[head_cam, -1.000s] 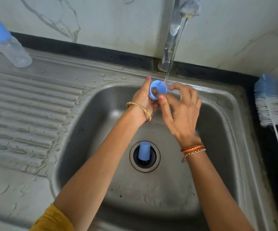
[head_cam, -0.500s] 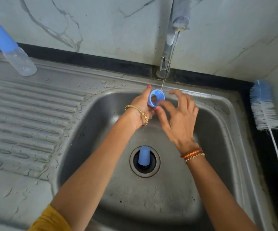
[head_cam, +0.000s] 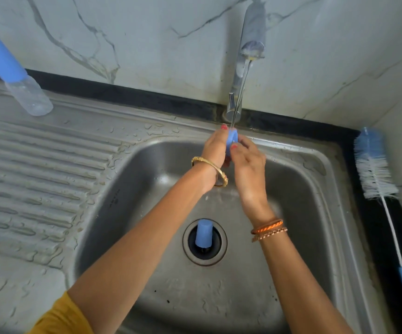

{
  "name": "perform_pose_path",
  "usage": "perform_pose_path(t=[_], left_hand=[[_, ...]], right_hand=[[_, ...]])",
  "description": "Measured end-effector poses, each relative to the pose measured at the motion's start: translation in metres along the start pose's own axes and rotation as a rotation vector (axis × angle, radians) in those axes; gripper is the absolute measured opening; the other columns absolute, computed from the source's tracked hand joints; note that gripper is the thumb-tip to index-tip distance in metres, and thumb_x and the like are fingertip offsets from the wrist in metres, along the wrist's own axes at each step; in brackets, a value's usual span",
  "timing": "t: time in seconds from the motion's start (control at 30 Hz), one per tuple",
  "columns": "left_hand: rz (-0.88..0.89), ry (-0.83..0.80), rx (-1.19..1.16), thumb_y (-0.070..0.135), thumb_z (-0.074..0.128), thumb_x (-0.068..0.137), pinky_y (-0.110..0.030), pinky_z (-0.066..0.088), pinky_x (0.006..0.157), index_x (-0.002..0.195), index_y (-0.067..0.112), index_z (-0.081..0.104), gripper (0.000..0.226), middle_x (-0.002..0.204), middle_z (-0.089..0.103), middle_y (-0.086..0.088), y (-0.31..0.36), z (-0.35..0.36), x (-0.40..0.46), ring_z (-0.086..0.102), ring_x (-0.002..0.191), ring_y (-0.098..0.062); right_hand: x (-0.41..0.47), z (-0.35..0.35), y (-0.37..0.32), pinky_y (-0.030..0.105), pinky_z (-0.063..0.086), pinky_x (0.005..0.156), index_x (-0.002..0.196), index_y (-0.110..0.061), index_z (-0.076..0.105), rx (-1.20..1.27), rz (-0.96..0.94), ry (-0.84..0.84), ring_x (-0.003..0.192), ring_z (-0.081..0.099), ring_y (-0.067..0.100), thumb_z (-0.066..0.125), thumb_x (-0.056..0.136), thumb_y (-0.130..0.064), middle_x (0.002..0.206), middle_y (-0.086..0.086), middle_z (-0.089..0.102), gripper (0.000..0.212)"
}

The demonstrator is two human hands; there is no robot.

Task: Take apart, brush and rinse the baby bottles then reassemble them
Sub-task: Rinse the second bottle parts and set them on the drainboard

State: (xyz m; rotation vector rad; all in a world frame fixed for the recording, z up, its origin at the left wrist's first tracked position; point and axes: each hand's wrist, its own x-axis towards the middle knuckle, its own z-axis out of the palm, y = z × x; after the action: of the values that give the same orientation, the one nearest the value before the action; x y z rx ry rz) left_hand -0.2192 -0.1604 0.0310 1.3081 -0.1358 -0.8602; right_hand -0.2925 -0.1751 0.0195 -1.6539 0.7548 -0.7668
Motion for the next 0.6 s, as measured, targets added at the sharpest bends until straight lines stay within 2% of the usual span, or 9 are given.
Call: perform_pose_path(t=[0.03, 0.1, 0.17, 0.23, 0.33, 0.4, 0.5, 0.57, 0.6], left_hand=[[-0.131, -0.009, -0.053, 0.032, 0.038, 0.098, -0.023, 0.036, 0.056, 0.077, 0.013, 0.055, 0.033, 0.065, 0.05, -0.002, 0.005, -0.001, 0.002, 0.044, 0.057, -0.012], [-0.336, -0.046, -0.088, 0.032, 0.041, 0.094, -0.015, 0.036, 0.044, 0.067, 0.016, 0.046, 0.032, 0.054, 0.046, 0.0, 0.012, -0.004, 0.006, 0.043, 0.043, -0.012], [-0.41, -0.05, -0.104, 0.042, 0.039, 0.096, -0.009, 0.032, 0.035, 0.068, 0.015, 0.043, 0.039, 0.054, 0.042, -0.001, 0.016, -0.006, 0.005, 0.039, 0.029, -0.01], [-0.365, -0.032, -0.101, 0.055, 0.036, 0.093, -0.009, 0.031, 0.032, 0.077, 0.013, 0.046, 0.047, 0.06, 0.041, -0.003, 0.014, -0.005, -0.001, 0.04, 0.027, -0.009], [-0.17, -0.089, -0.154, 0.044, 0.037, 0.096, -0.015, 0.046, 0.044, 0.092, 0.014, 0.055, 0.035, 0.075, 0.054, -0.003, 0.004, -0.002, -0.007, 0.054, 0.055, -0.008], [-0.056, -0.197, -0.226, 0.025, 0.039, 0.099, -0.016, 0.052, 0.058, 0.096, 0.014, 0.056, 0.021, 0.08, 0.06, -0.001, 0.002, -0.005, -0.009, 0.056, 0.069, -0.01], [0.04, -0.253, -0.382, 0.004, 0.035, 0.098, -0.021, 0.055, 0.057, 0.093, 0.01, 0.055, 0.022, 0.081, 0.06, -0.007, 0.005, -0.006, -0.008, 0.062, 0.063, -0.011], [0.057, -0.199, -0.423, -0.001, 0.033, 0.098, -0.021, 0.055, 0.052, 0.09, 0.01, 0.055, 0.026, 0.07, 0.065, -0.004, 0.008, -0.004, -0.008, 0.064, 0.055, -0.009], [0.05, -0.181, -0.446, 0.0, 0.033, 0.098, -0.02, 0.054, 0.05, 0.087, 0.009, 0.055, 0.027, 0.062, 0.066, -0.001, 0.008, -0.003, -0.008, 0.064, 0.052, -0.008]], right_hand=[[-0.002, -0.004, 0.005, 0.027, 0.026, 0.106, 0.094, -0.02, 0.07, -0.173, -0.107, -0.019, 0.122, 0.033, 0.016, 0.039, 0.084, -0.036, 0.134, -0.002, 0.049, 0.037], [-0.002, -0.017, 0.014, 0.024, 0.017, 0.097, 0.099, -0.02, 0.072, -0.495, -0.354, -0.061, 0.12, 0.03, 0.021, 0.034, 0.087, -0.041, 0.135, 0.0, 0.048, 0.045], [0.007, -0.035, 0.021, 0.027, 0.019, 0.092, 0.101, -0.025, 0.072, -0.68, -0.522, -0.098, 0.118, 0.037, 0.03, 0.034, 0.089, -0.04, 0.132, 0.002, 0.052, 0.042], [0.016, -0.046, 0.03, 0.03, 0.023, 0.088, 0.102, -0.027, 0.071, -0.725, -0.577, -0.092, 0.114, 0.041, 0.028, 0.038, 0.09, -0.038, 0.125, 0.0, 0.057, 0.037], [0.021, -0.04, 0.039, 0.021, 0.025, 0.085, 0.102, -0.024, 0.071, -0.629, -0.545, 0.058, 0.106, 0.05, 0.026, 0.047, 0.089, -0.032, 0.113, 0.001, 0.063, 0.029], [0.021, -0.028, 0.037, 0.019, 0.029, 0.098, 0.105, -0.019, 0.07, -0.375, -0.396, 0.091, 0.108, 0.055, 0.026, 0.05, 0.087, -0.028, 0.113, 0.003, 0.064, 0.029], [0.017, -0.016, 0.02, 0.045, 0.033, 0.107, 0.102, -0.037, 0.069, -0.029, -0.166, 0.029, 0.123, 0.048, 0.017, 0.05, 0.084, -0.04, 0.121, -0.015, 0.059, 0.027], [0.015, -0.012, 0.005, 0.043, 0.03, 0.108, 0.084, -0.045, 0.071, -0.017, -0.175, 0.01, 0.123, 0.046, 0.01, 0.053, 0.084, -0.039, 0.115, -0.03, 0.057, 0.019], [0.015, -0.012, 0.001, 0.034, 0.028, 0.108, 0.079, -0.037, 0.073, -0.076, -0.232, 0.024, 0.119, 0.047, 0.007, 0.054, 0.084, -0.035, 0.116, -0.026, 0.059, 0.02]])
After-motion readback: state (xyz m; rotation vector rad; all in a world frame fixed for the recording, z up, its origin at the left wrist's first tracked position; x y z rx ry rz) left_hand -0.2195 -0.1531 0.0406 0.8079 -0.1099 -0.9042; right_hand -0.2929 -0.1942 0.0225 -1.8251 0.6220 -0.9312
